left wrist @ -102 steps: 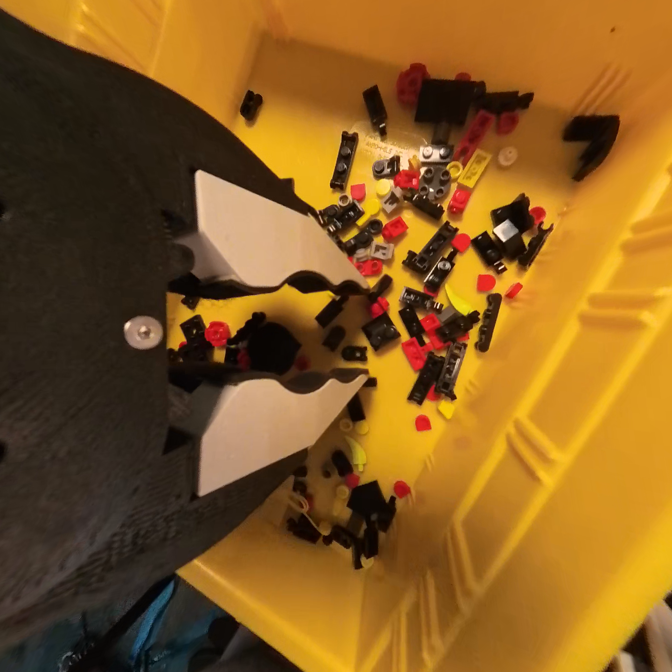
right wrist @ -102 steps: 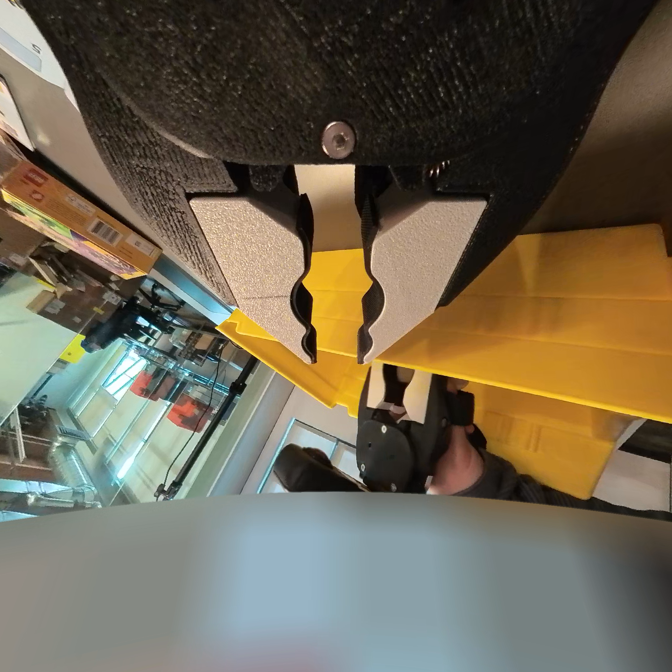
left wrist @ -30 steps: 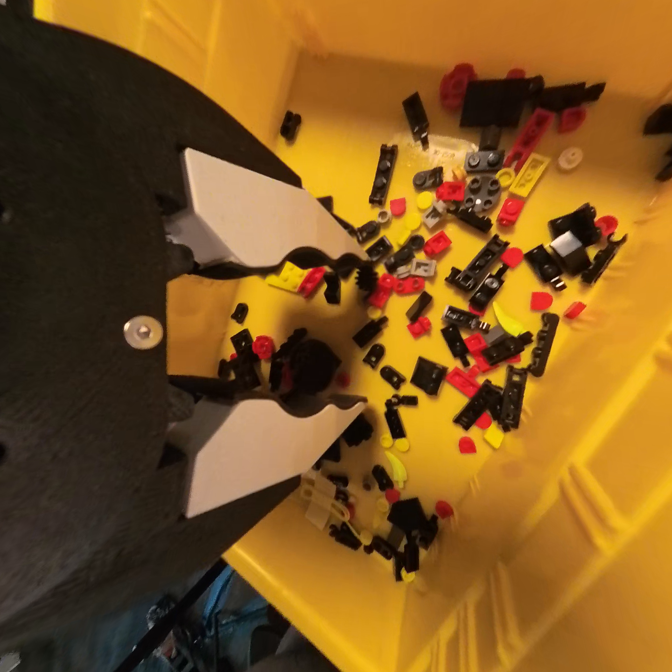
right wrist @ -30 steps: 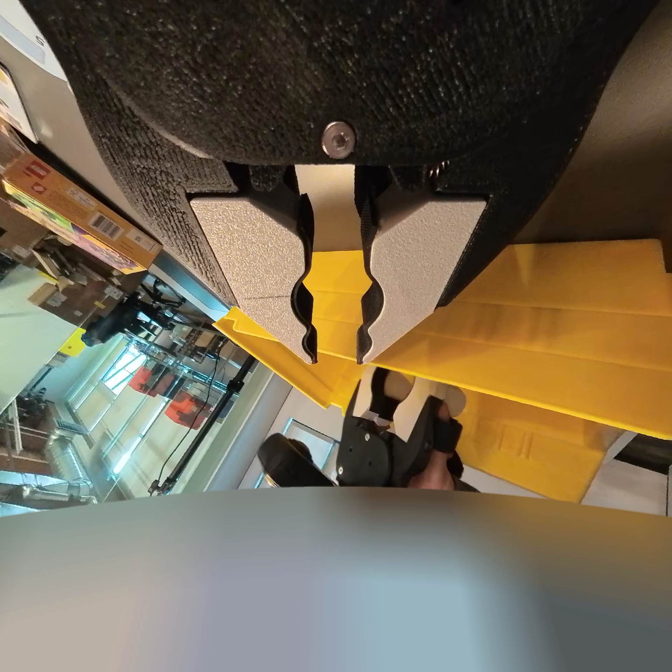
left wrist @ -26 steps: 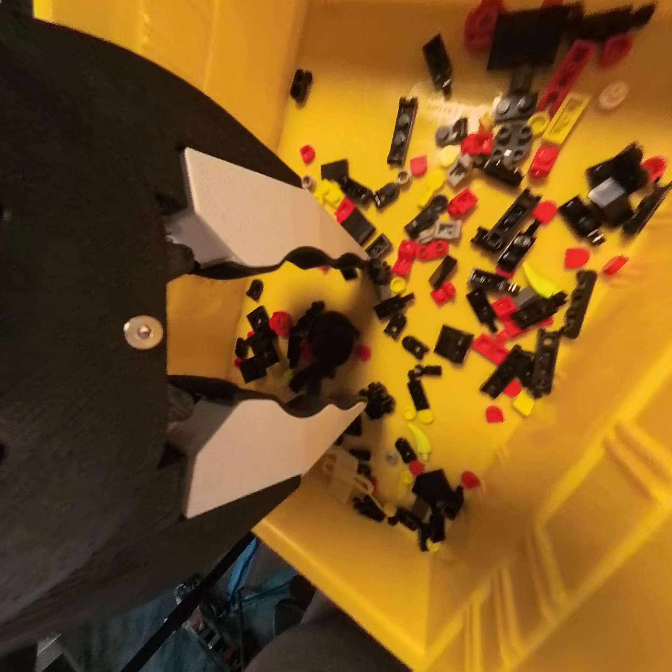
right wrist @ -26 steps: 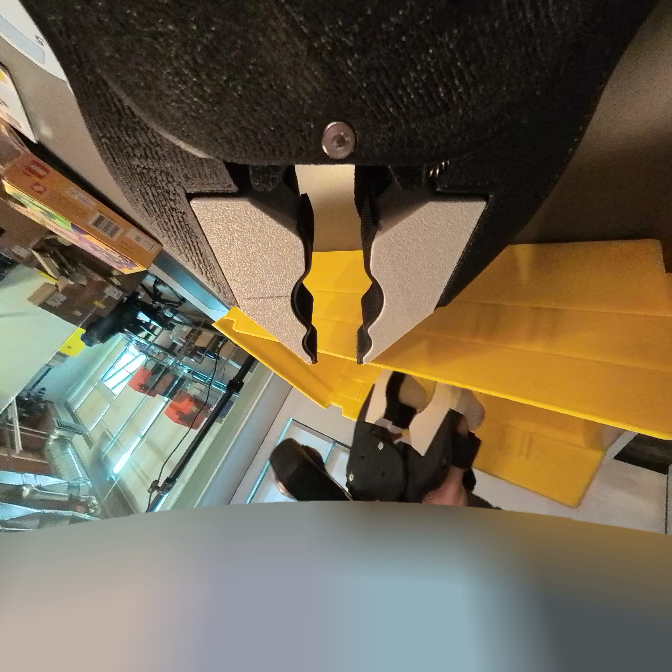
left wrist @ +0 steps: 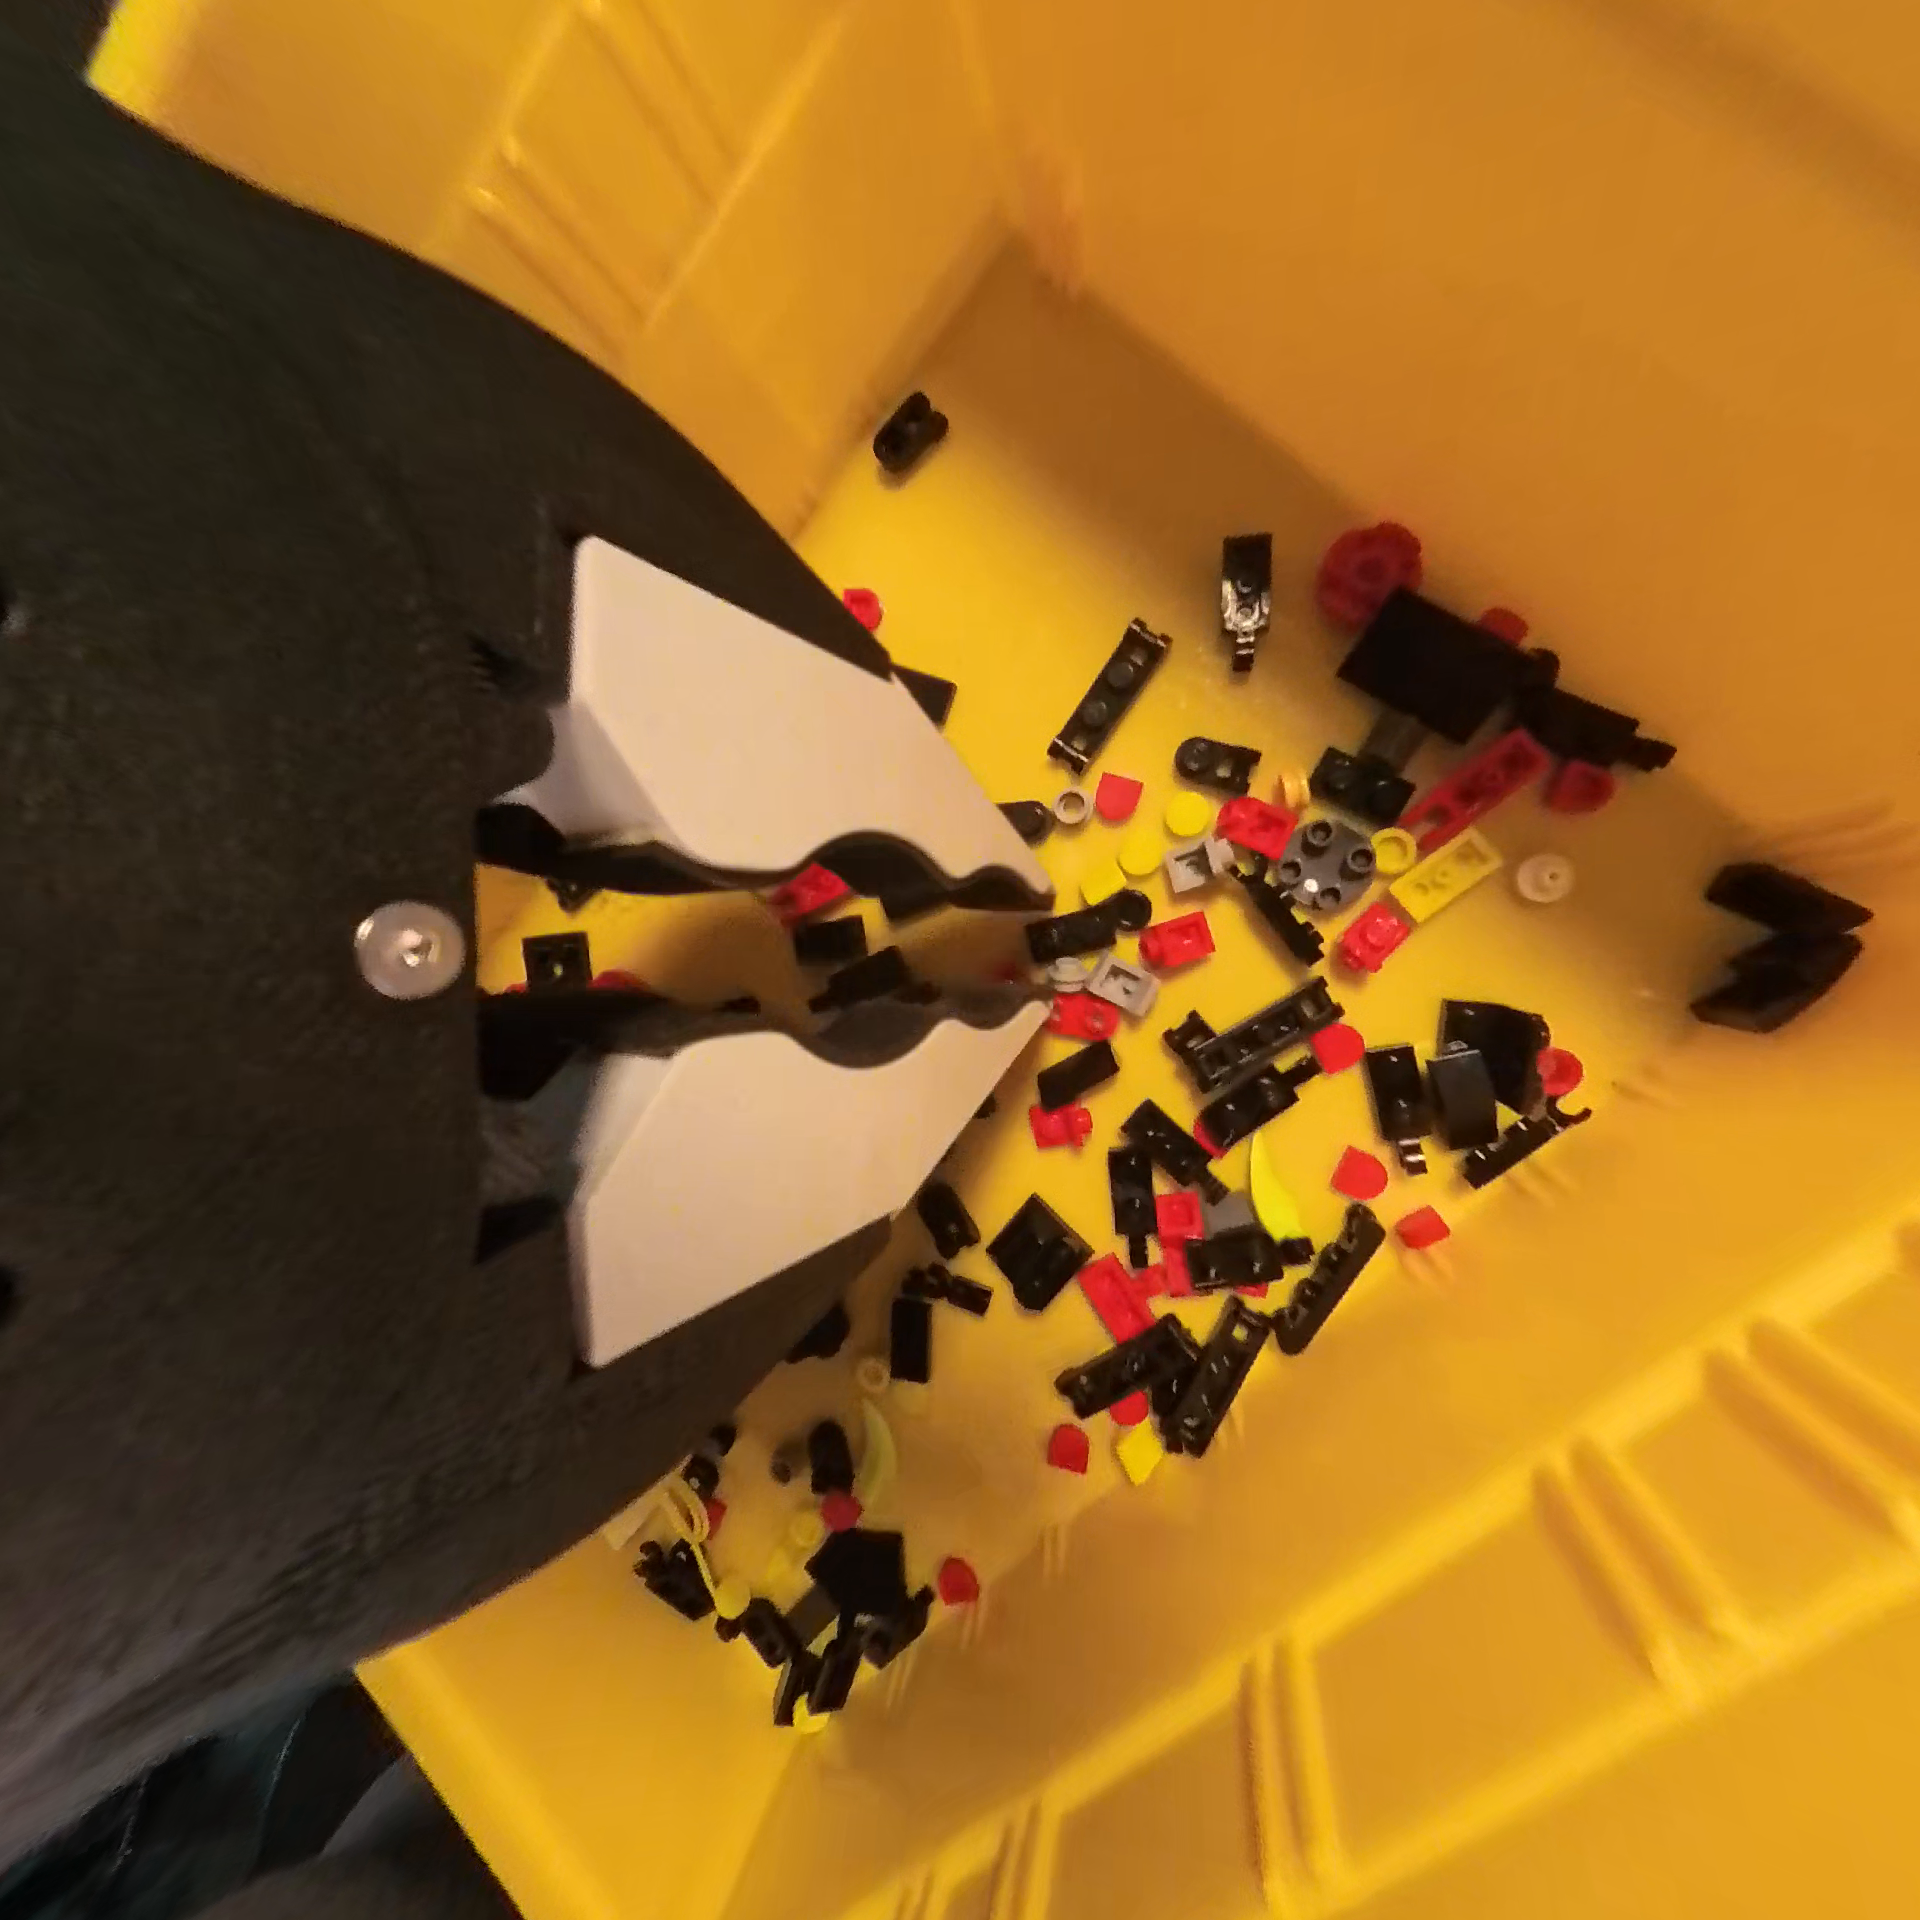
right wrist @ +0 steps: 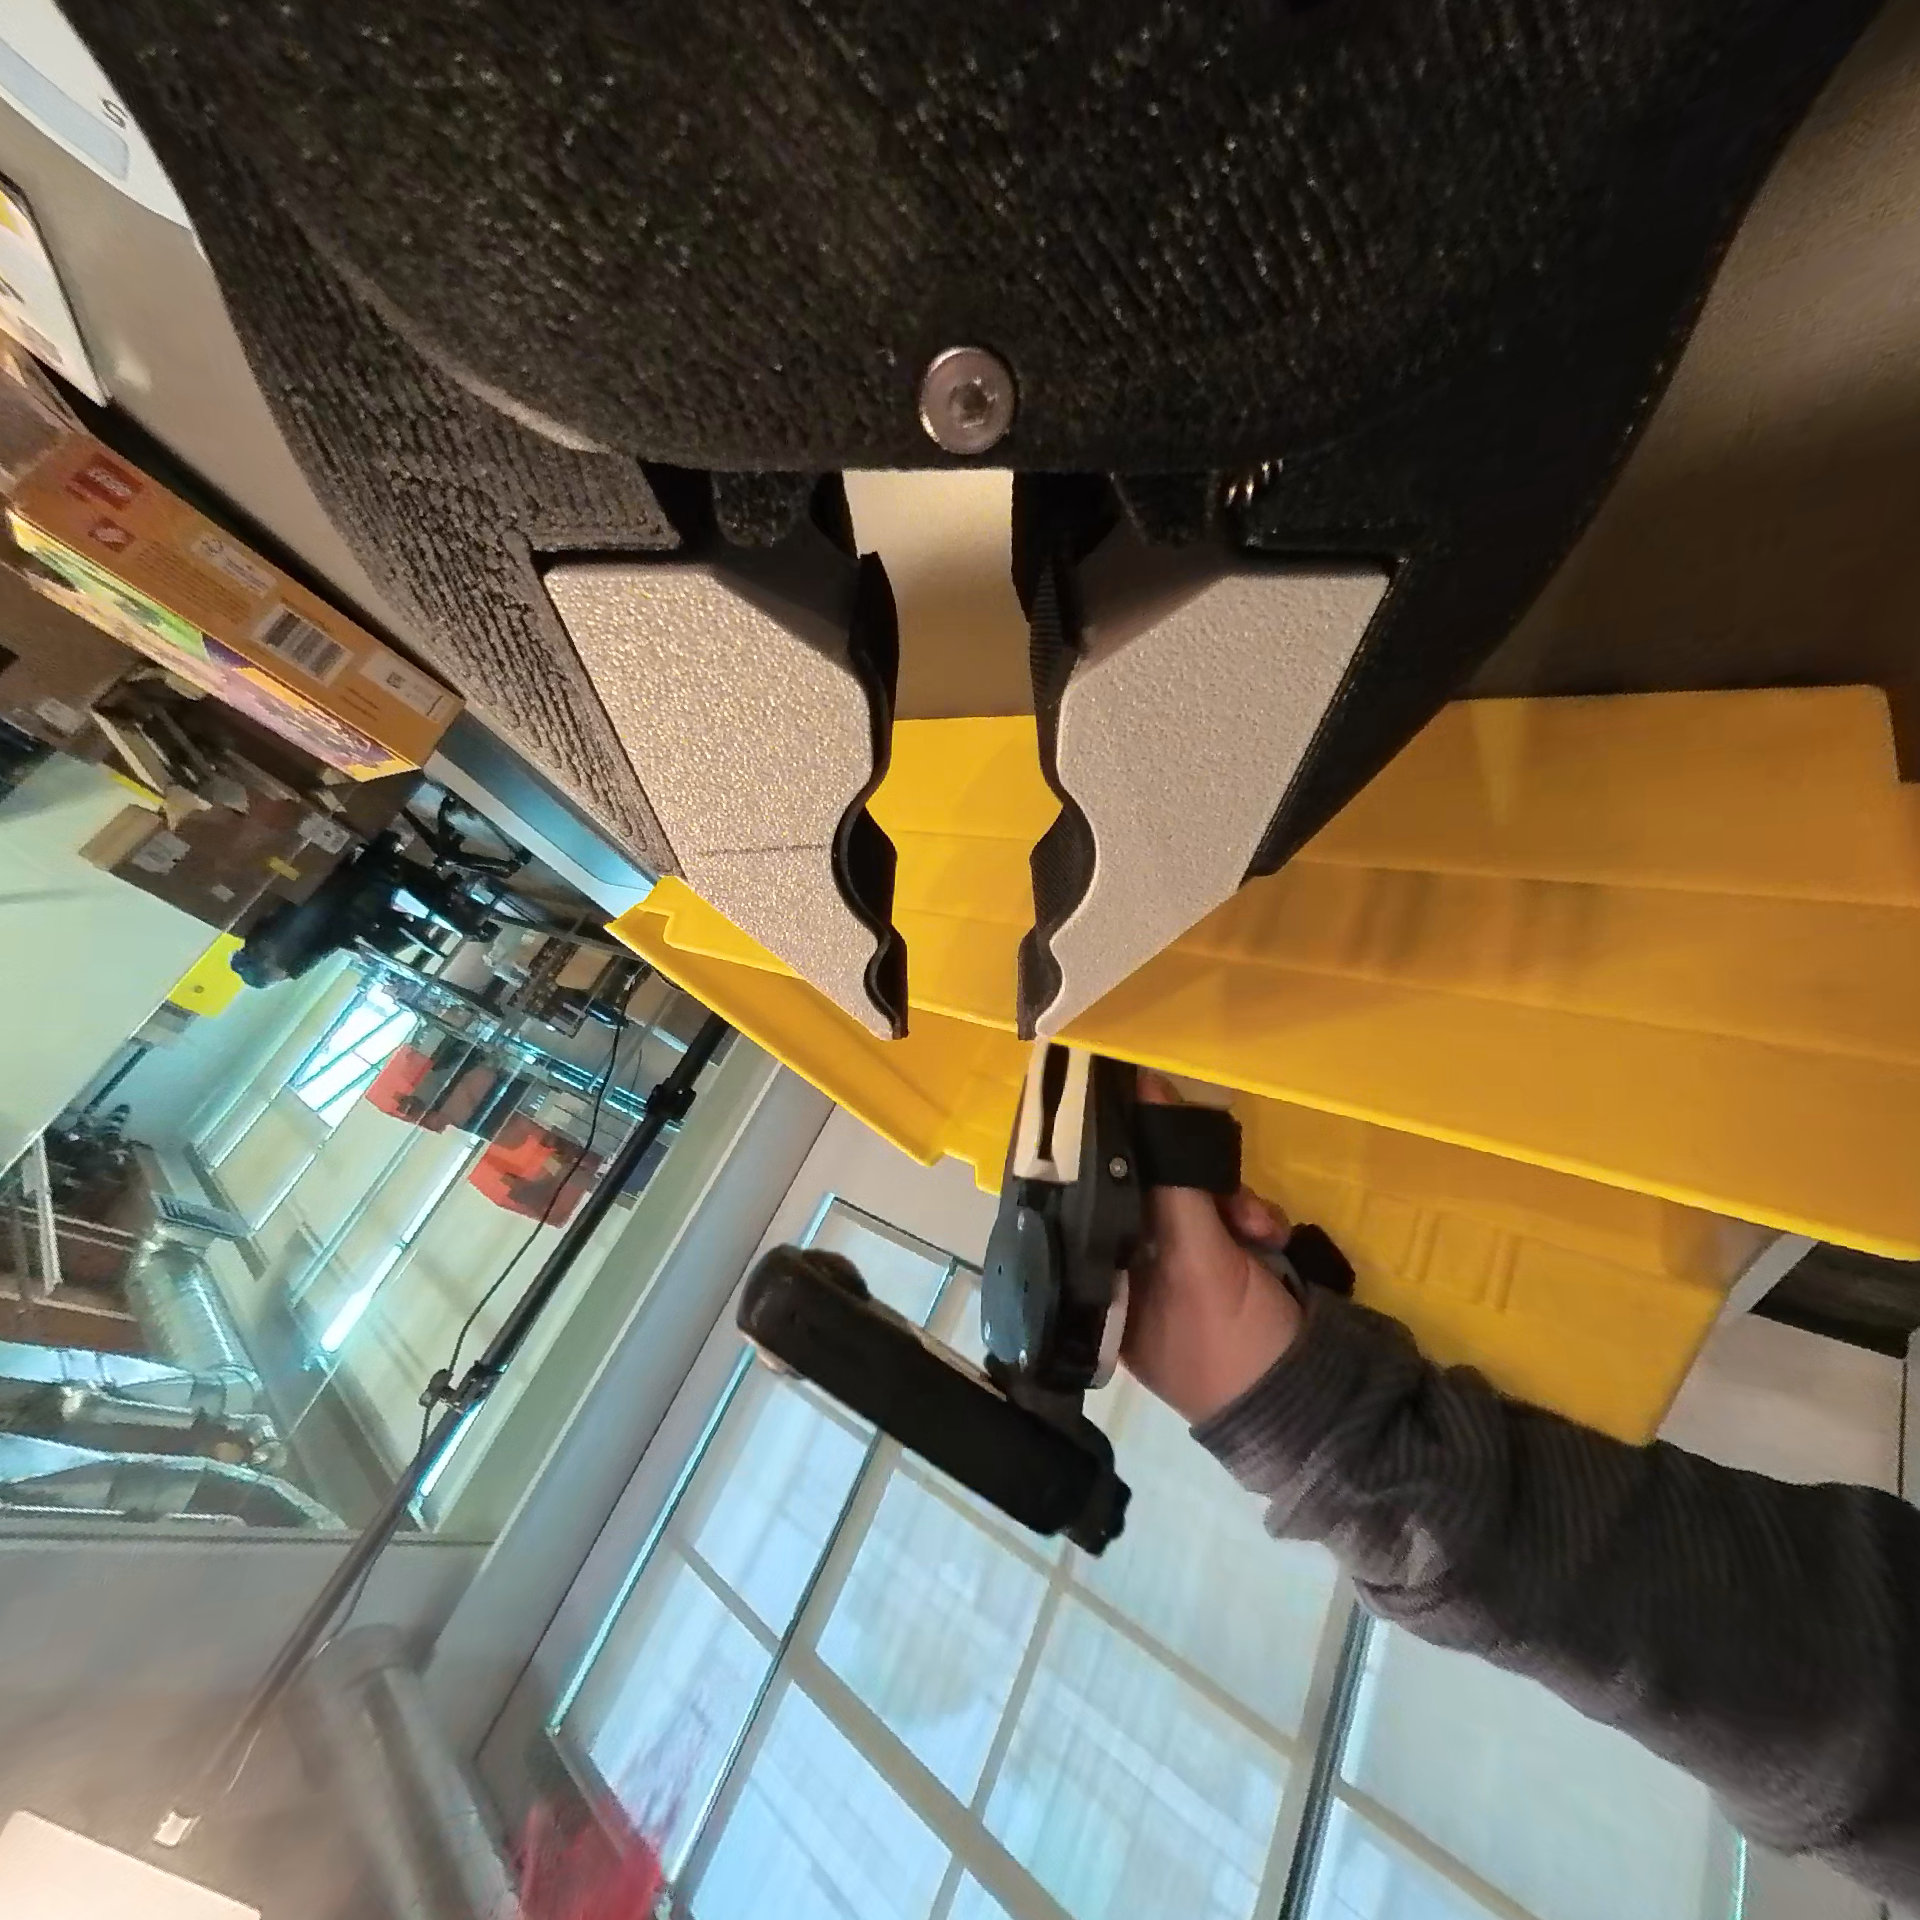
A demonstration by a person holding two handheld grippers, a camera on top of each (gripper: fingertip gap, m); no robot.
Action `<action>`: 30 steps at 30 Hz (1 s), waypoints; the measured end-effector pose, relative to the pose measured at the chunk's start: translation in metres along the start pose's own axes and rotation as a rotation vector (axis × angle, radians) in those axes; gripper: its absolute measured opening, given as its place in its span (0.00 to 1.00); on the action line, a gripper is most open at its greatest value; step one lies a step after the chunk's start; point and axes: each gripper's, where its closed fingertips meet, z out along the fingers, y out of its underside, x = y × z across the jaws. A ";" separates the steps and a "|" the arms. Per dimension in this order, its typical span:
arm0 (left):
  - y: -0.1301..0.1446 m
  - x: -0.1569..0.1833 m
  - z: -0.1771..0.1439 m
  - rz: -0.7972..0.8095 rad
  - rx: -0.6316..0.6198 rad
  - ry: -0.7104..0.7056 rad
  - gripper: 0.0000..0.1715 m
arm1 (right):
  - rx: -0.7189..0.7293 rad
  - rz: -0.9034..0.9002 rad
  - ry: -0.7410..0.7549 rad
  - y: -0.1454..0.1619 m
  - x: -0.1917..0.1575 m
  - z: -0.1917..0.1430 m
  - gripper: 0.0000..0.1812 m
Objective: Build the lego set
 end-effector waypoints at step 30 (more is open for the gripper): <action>-0.107 0.184 -0.098 0.182 0.475 -0.135 0.04 | -0.112 -0.219 0.521 0.030 0.196 -0.168 0.12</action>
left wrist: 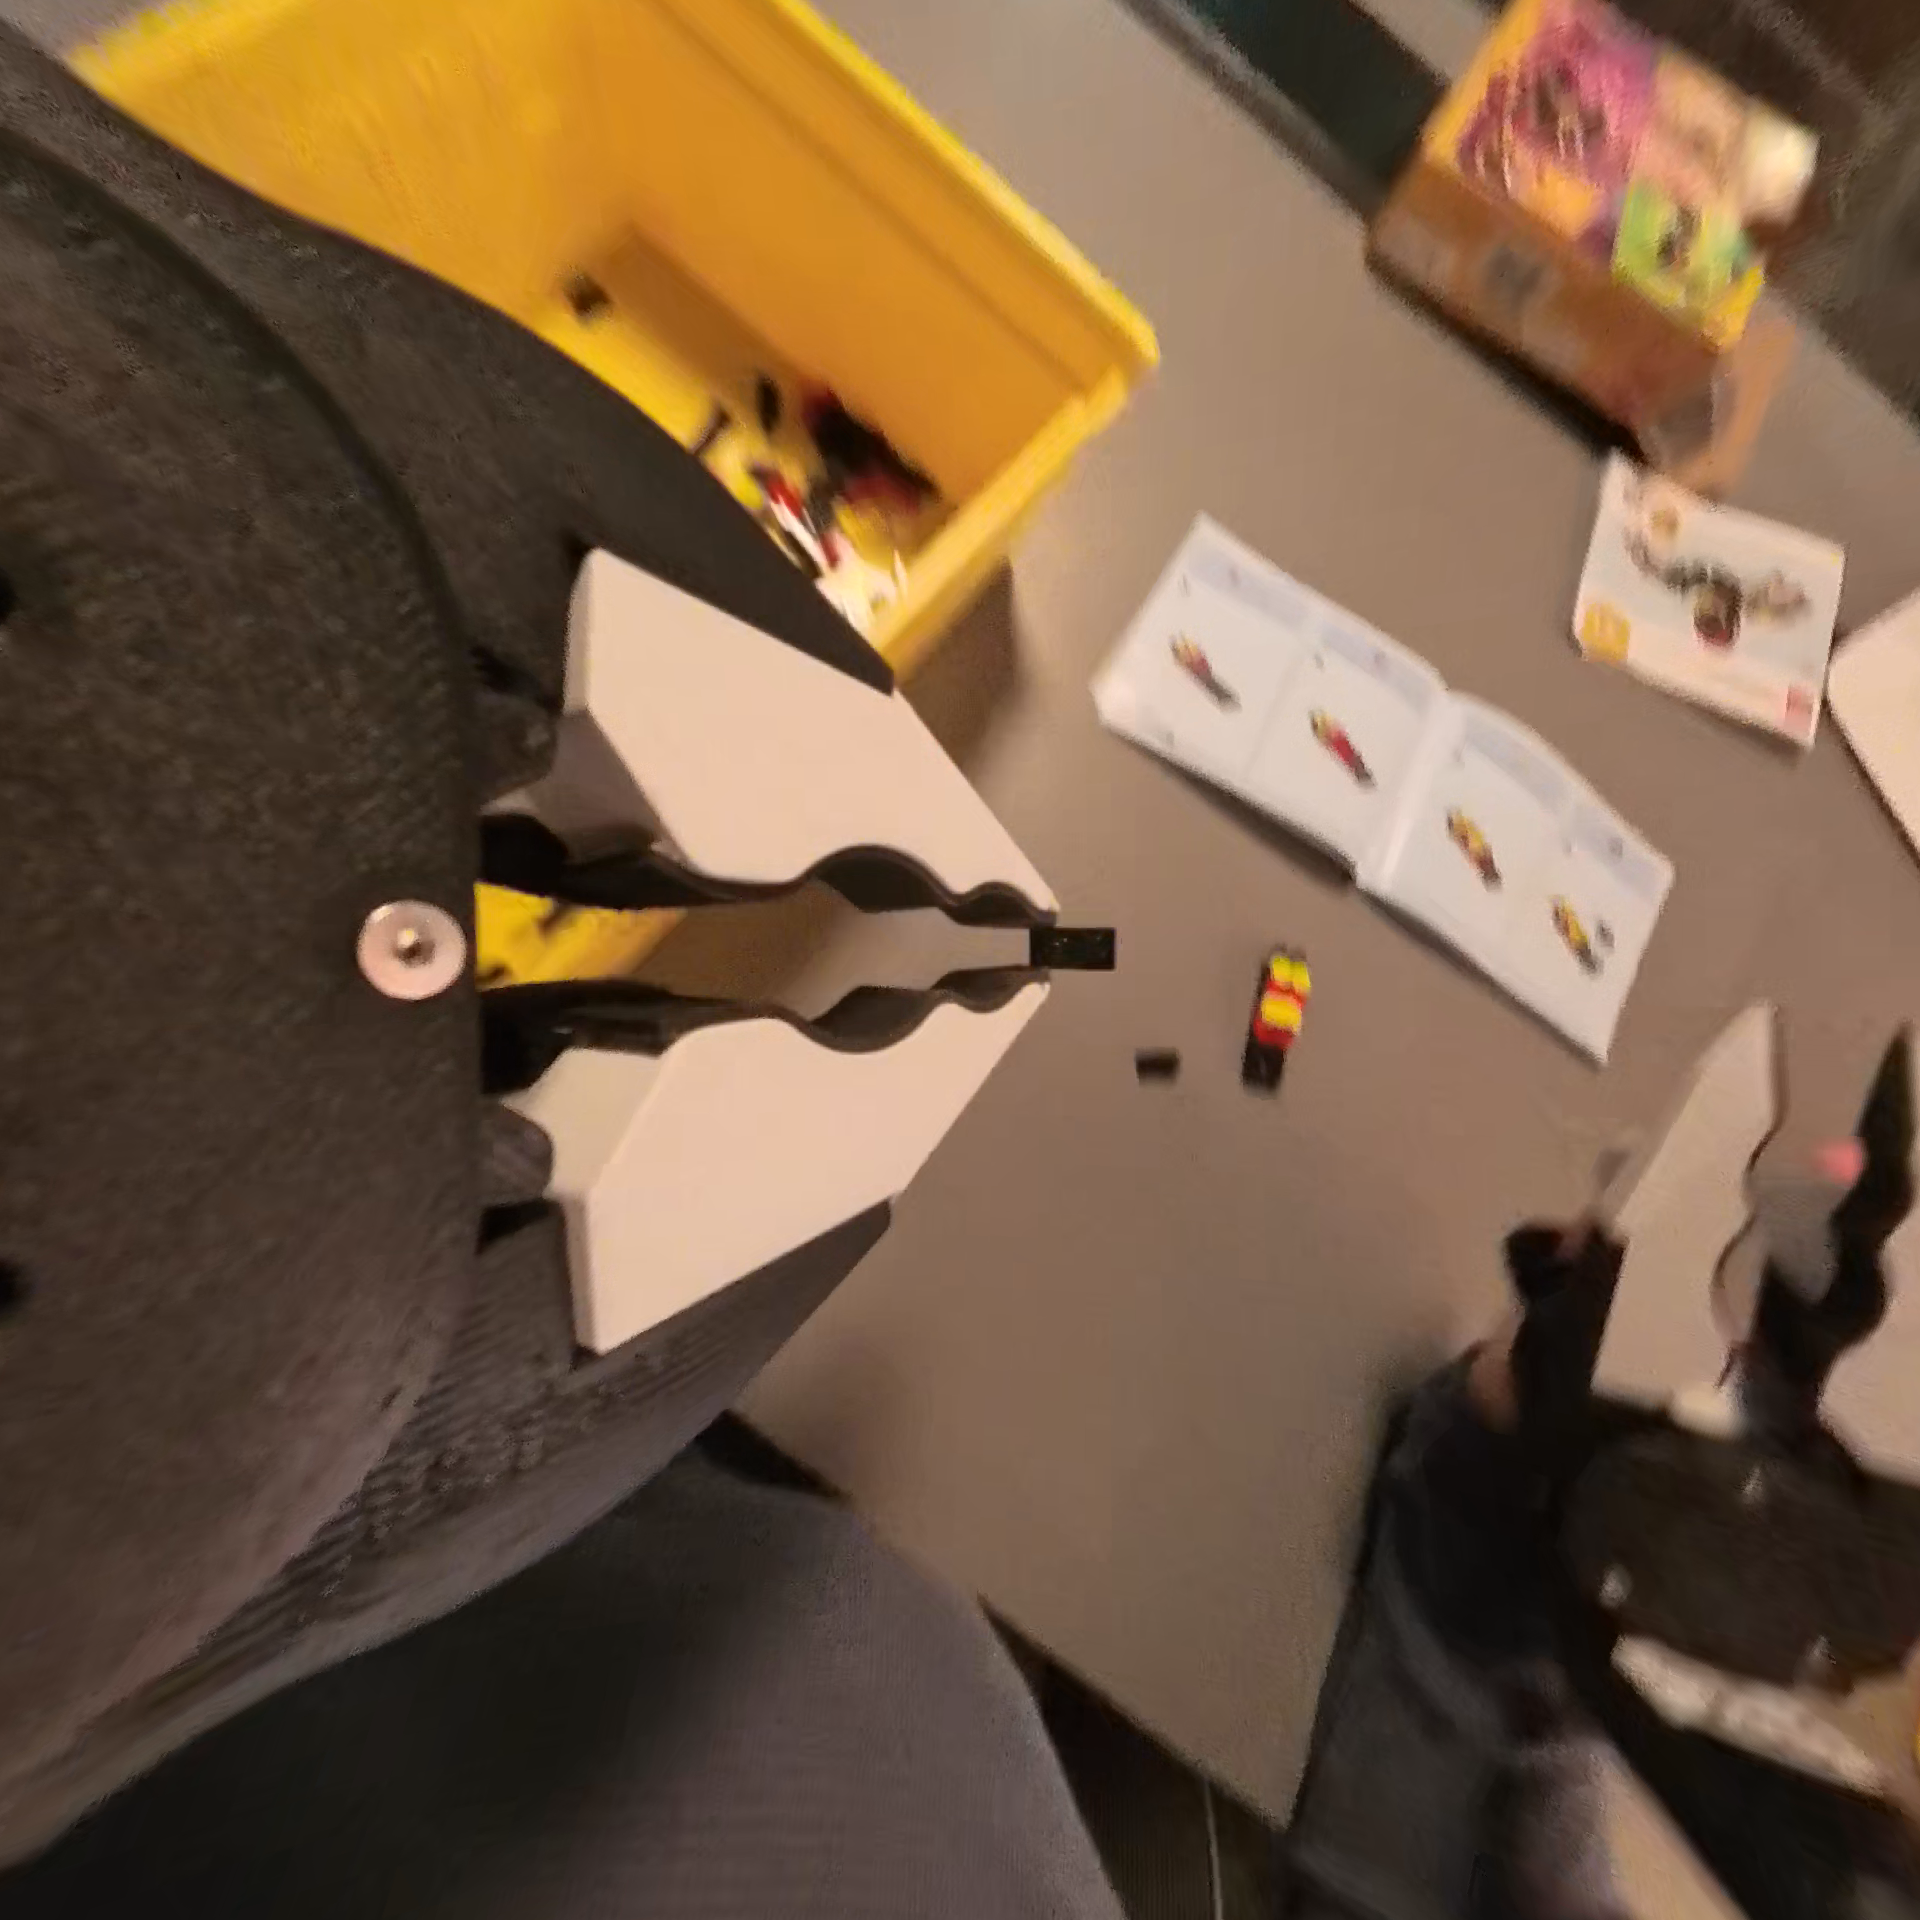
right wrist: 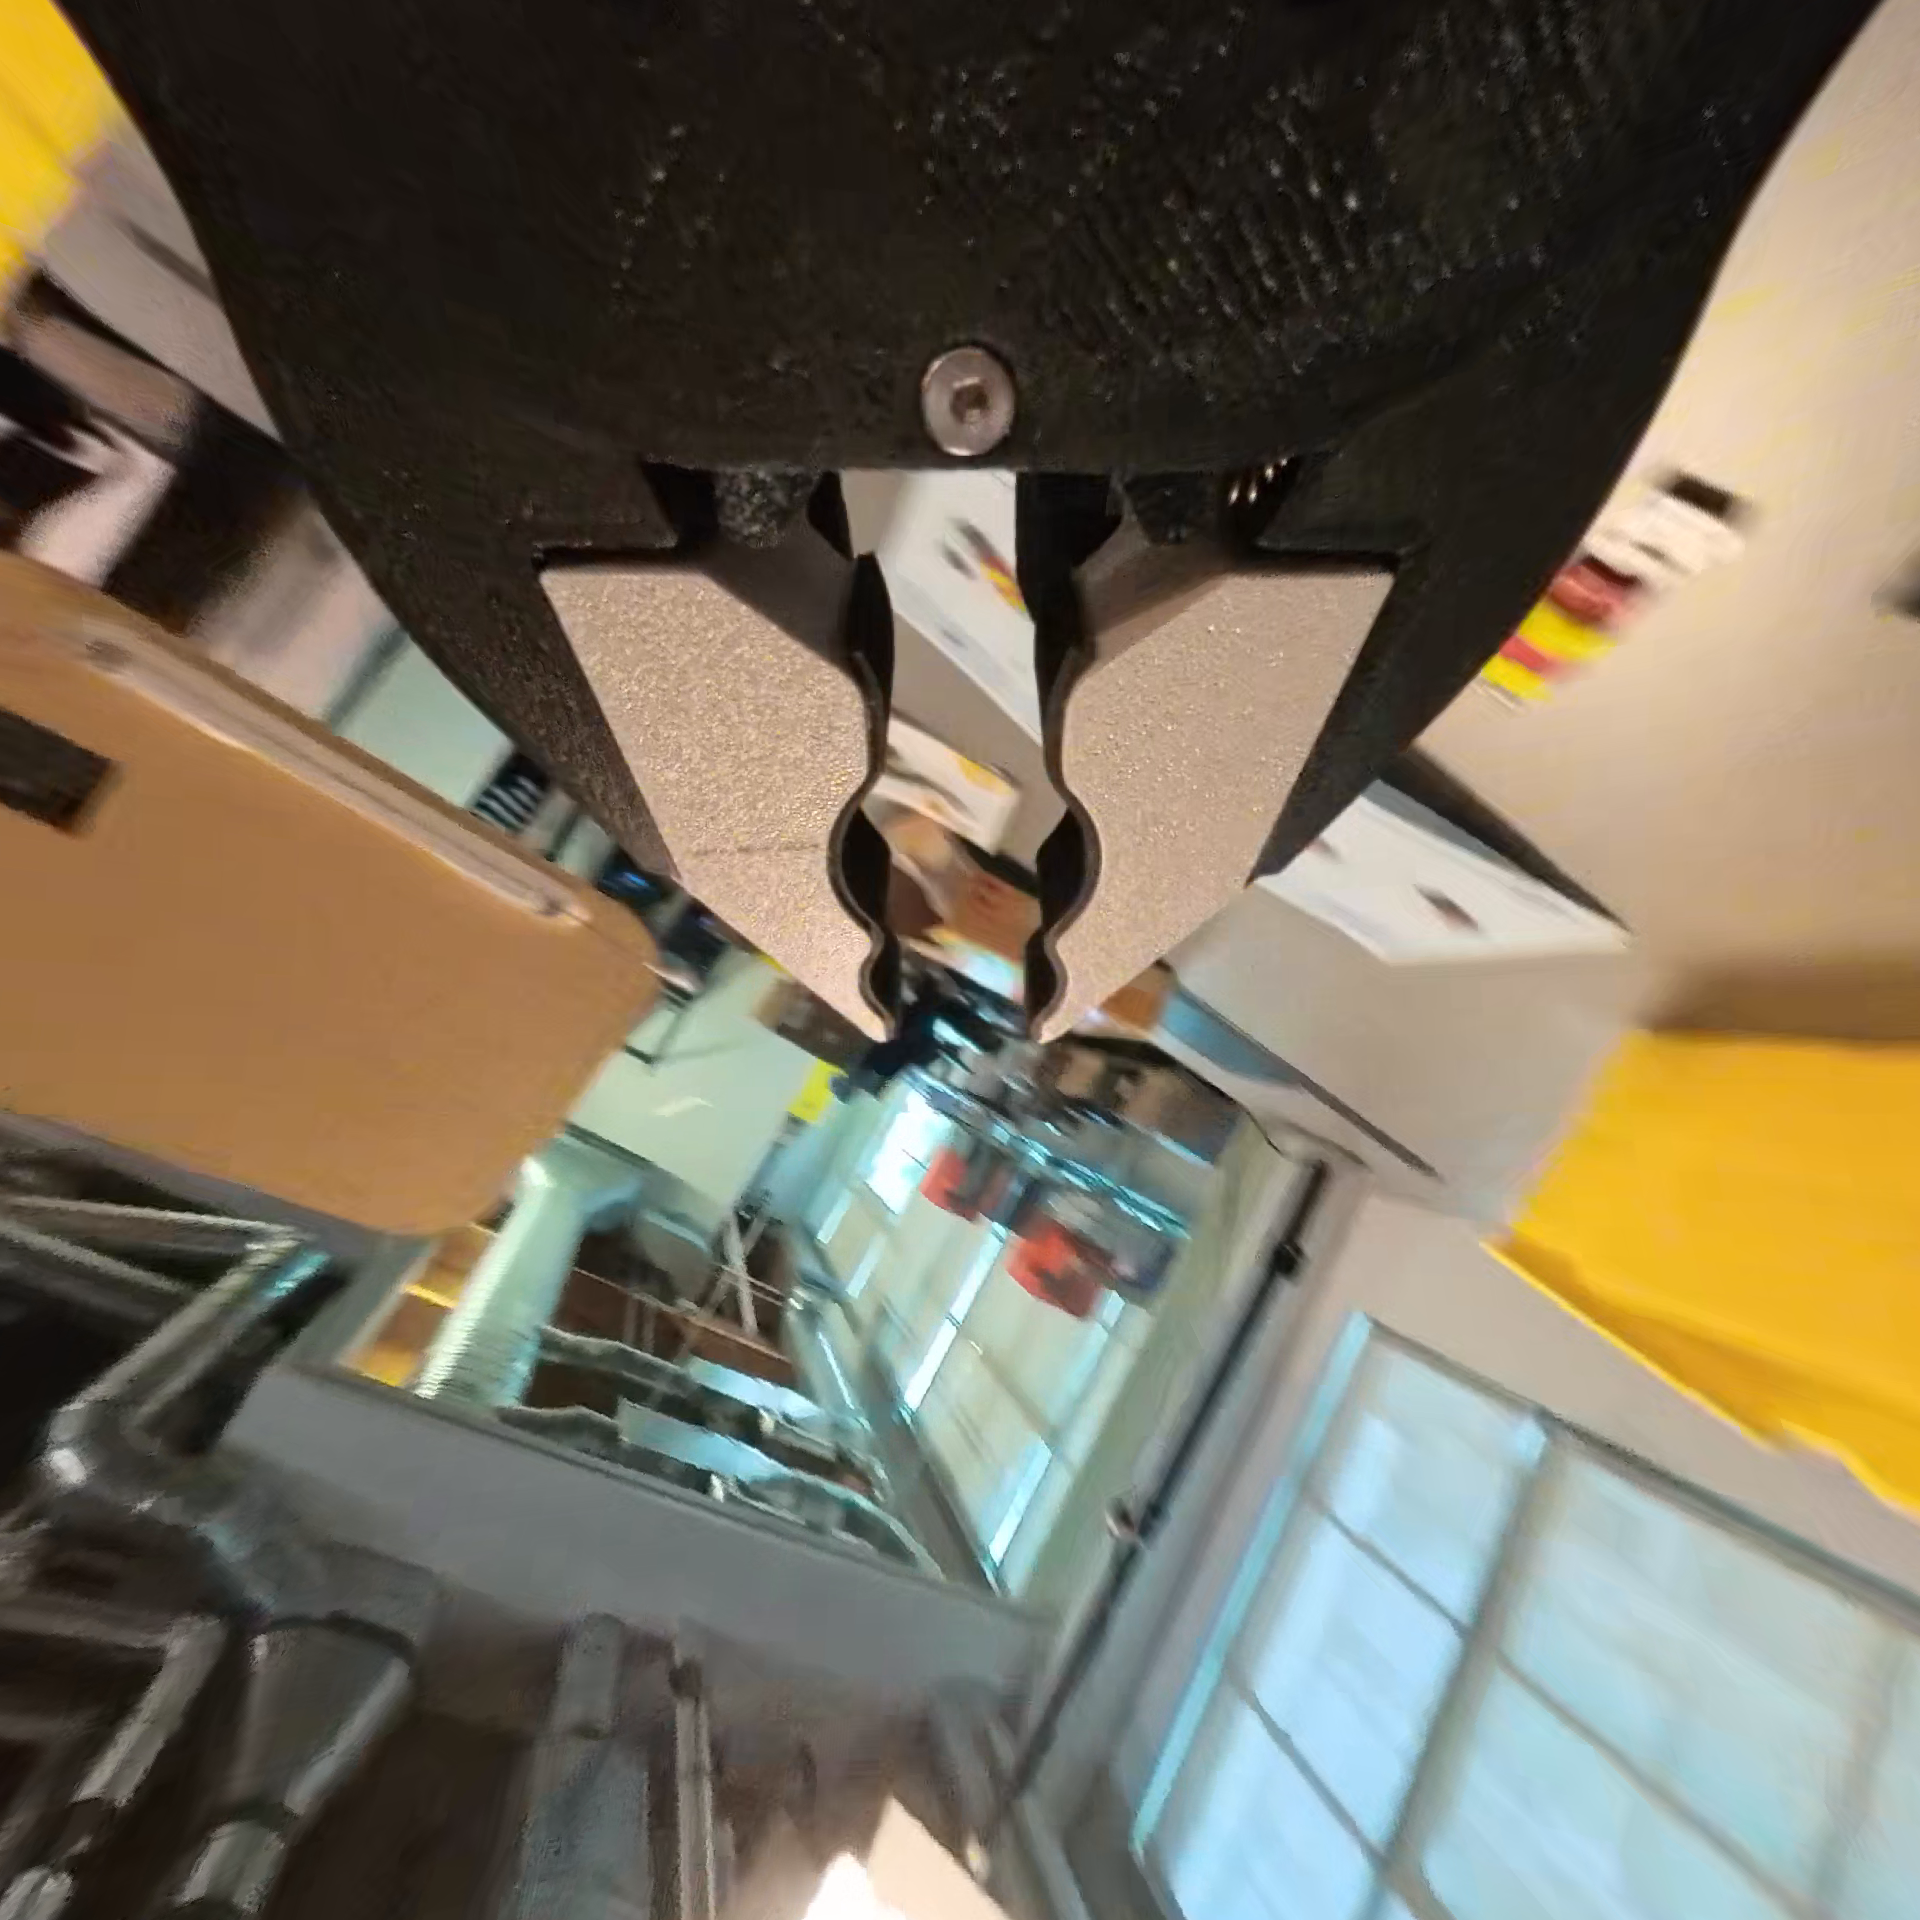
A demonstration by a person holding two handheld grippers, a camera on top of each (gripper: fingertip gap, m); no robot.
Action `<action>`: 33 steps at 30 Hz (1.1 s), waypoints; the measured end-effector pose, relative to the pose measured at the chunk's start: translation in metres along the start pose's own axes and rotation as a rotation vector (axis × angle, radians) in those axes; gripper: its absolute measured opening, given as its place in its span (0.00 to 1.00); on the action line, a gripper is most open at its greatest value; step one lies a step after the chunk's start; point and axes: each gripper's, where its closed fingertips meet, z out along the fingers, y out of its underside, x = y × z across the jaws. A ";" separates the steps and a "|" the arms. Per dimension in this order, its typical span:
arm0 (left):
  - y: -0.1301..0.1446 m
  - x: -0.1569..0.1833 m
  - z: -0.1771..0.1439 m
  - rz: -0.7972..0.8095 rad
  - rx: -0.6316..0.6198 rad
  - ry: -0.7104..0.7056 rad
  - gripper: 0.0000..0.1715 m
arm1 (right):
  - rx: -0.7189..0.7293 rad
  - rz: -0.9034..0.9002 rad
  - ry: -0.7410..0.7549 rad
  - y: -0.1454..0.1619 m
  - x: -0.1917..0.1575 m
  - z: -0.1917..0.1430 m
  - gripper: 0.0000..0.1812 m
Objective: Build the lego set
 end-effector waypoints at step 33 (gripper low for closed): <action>-0.020 0.042 0.108 -0.305 0.261 0.037 0.34 | -0.107 0.061 -0.127 0.052 0.026 -0.009 0.13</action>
